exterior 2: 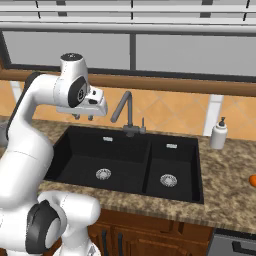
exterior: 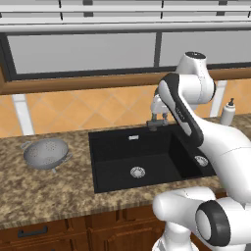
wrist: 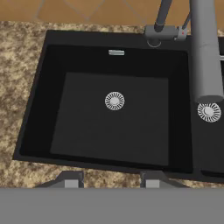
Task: Put the colander in the sink, put the orange in the colander, and turn on the sink faucet and pour water over the colander.
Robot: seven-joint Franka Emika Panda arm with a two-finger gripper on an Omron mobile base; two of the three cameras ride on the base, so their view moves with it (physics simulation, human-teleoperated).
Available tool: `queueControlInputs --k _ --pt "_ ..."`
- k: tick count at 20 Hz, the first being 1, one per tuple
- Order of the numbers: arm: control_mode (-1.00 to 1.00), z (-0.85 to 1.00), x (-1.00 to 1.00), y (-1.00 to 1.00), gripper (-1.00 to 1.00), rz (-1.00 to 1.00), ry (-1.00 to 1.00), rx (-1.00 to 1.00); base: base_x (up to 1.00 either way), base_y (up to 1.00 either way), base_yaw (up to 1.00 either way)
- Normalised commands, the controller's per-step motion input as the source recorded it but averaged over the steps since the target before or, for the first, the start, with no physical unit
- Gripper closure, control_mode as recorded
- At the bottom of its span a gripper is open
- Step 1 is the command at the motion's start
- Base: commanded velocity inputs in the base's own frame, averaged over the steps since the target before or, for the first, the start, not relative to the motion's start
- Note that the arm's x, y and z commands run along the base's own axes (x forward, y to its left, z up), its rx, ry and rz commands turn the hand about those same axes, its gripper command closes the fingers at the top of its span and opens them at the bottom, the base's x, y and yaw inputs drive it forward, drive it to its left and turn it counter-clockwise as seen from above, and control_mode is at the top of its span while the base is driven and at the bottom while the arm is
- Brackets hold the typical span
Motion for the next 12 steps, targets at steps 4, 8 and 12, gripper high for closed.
queueControlInputs --k 4,8,12 --pt "-1.0 0.0 0.0 0.0 -1.0 0.0 0.02 0.0 0.0 0.0 0.0" --pt "-1.0 -0.18 -0.11 0.26 -1.0 0.0 0.09 0.0 0.0 0.0 0.0" --pt "-1.0 -0.4 -0.01 0.73 -1.0 0.0 0.25 0.0 0.0 0.0 0.0"
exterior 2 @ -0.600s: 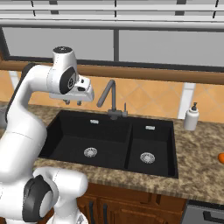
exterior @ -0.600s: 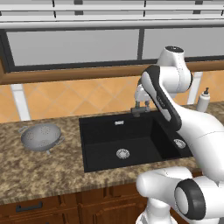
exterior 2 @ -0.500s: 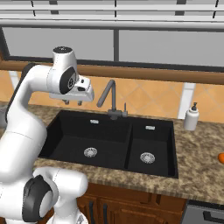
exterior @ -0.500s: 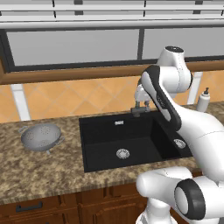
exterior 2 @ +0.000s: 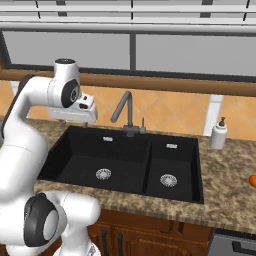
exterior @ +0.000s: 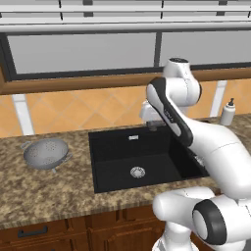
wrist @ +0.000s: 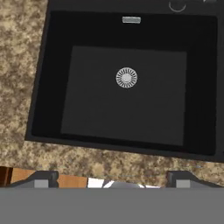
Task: Put the colander in the sink, put the orange in the colander, and turn on the sink faucet and pour water over the colander.
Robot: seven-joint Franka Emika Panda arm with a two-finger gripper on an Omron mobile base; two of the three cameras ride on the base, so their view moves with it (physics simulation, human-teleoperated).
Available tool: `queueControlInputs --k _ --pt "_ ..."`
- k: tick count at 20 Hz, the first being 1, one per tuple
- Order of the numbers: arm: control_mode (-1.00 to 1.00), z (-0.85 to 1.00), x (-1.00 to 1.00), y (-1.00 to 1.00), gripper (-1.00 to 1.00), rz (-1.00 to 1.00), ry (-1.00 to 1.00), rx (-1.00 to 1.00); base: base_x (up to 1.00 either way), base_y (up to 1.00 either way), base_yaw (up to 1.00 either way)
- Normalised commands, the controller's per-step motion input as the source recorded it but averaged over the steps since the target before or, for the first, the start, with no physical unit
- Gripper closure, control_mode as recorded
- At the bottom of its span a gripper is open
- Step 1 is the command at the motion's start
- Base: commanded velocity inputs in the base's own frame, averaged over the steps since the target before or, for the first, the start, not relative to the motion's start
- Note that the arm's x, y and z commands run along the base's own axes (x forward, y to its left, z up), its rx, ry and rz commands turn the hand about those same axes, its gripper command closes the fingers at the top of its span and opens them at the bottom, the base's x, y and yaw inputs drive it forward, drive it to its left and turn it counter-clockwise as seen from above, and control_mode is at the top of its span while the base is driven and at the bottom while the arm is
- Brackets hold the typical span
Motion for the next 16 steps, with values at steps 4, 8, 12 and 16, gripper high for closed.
queueControlInputs --k 4,8,12,16 --pt "-1.0 -0.49 -0.02 0.78 -1.0 0.0 0.18 0.0 0.0 0.0 0.0" --pt "-1.0 -0.34 0.0 0.83 -1.0 0.0 0.14 0.0 0.0 0.0 0.0" --pt "-1.0 -0.24 -0.01 0.86 -1.0 0.0 0.1 0.0 0.0 0.0 0.0" --pt "-1.0 -0.28 0.0 0.99 -1.0 0.0 0.11 0.0 0.0 0.0 0.0"
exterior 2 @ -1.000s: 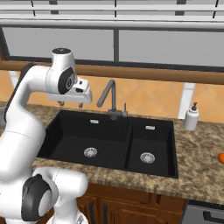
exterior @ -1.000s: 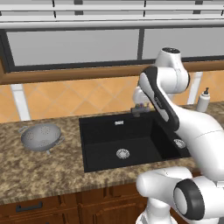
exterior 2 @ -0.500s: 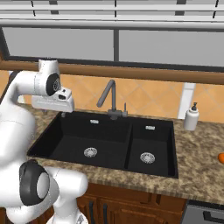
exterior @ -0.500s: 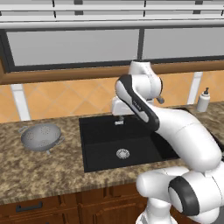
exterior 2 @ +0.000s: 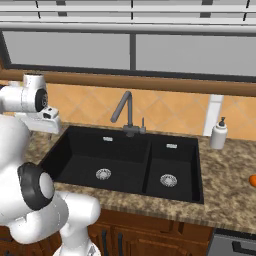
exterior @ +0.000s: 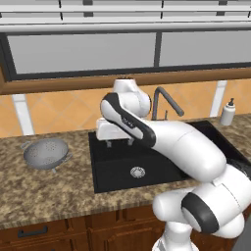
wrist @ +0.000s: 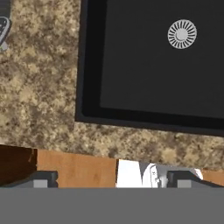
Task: Put the colander in the sink, put the orange in the colander, and turn on the sink faucet and pour water over the colander.
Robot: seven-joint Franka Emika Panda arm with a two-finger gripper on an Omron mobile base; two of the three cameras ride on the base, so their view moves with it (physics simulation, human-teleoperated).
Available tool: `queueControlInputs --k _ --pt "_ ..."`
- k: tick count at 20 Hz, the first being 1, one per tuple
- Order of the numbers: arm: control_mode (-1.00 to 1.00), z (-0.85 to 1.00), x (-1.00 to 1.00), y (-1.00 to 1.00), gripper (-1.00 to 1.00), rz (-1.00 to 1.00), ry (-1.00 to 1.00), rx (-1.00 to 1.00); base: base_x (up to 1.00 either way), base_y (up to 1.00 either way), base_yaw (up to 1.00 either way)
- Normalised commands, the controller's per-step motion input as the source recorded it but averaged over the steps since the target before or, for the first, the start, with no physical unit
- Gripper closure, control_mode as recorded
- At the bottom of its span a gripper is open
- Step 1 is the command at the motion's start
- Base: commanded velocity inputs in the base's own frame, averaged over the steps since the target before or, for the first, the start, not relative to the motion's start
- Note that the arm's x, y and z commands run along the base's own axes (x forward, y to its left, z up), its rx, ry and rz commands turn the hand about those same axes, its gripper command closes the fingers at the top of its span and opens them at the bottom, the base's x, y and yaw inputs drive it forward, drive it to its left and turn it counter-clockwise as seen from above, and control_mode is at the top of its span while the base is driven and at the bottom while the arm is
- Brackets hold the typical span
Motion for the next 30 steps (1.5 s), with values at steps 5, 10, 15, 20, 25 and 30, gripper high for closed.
queueControlInputs --k 5,10,15,20,25,30 --pt "-1.0 -0.39 0.0 0.99 -1.0 0.0 0.12 0.0 0.0 0.0 0.0" --pt "-1.0 -0.06 0.05 0.73 -1.0 -0.09 0.01 0.0 0.0 0.0 0.0" --pt "-1.0 -0.05 0.42 0.76 -1.0 -0.15 -0.02 -0.03 0.0 0.0 0.0" --pt "-1.0 -0.09 0.53 0.54 -1.0 -0.15 0.0 -0.01 0.0 0.0 0.0" --pt "-1.0 -0.21 0.38 0.02 -1.0 -0.07 0.0 0.0 0.0 0.0 0.0" --pt "-1.0 -0.26 0.36 0.16 -1.0 -0.04 0.02 0.0 0.0 0.0 0.0"
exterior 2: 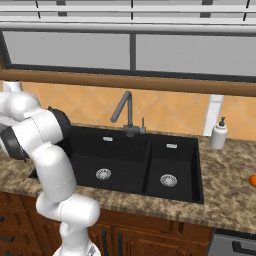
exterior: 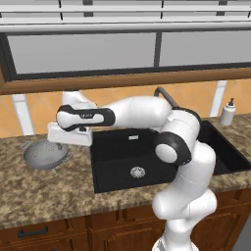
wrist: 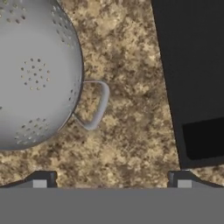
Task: Put the colander in the sink, put the orange in the colander, and turn on the sink faucet and pour water over the colander.
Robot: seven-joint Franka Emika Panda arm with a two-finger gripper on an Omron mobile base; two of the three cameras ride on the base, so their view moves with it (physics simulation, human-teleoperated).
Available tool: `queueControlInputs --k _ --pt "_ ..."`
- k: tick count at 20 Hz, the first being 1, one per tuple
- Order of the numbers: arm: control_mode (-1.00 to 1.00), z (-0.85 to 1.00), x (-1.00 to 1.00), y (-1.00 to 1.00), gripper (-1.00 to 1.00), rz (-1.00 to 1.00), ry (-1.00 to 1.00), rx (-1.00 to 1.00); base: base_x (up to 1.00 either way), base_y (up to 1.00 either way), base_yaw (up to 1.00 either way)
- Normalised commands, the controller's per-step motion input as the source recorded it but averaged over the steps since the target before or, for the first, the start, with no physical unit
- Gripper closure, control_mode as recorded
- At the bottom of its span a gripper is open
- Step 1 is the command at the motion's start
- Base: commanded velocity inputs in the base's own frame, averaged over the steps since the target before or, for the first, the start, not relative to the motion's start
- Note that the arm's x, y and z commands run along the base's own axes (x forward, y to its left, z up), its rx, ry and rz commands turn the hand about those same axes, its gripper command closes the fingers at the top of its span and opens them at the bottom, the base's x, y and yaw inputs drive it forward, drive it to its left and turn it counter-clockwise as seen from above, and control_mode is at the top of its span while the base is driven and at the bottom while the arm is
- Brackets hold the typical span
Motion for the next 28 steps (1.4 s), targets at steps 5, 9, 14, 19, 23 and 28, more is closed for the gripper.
queueControlInputs --k 5,9,14,19,23,28 --pt "-1.0 -0.28 0.14 0.16 -1.0 -0.02 0.01 0.0 0.0 0.0 0.0" --pt "-1.0 -0.22 0.08 0.01 -1.0 -0.03 0.0 -0.01 0.0 0.0 0.0" --pt "-1.0 -0.26 0.06 0.0 -1.0 -0.04 -0.03 -0.01 0.0 0.0 0.0" --pt "-1.0 -0.24 0.0 0.0 -1.0 -0.03 -0.06 0.0 0.0 0.0 0.0" --pt "-1.0 -0.24 0.0 0.0 -1.0 -0.02 -0.06 -0.01 0.0 0.0 0.0" --pt "-1.0 -0.24 0.08 0.0 -1.0 -0.01 -0.01 0.0 0.0 0.0 0.0"
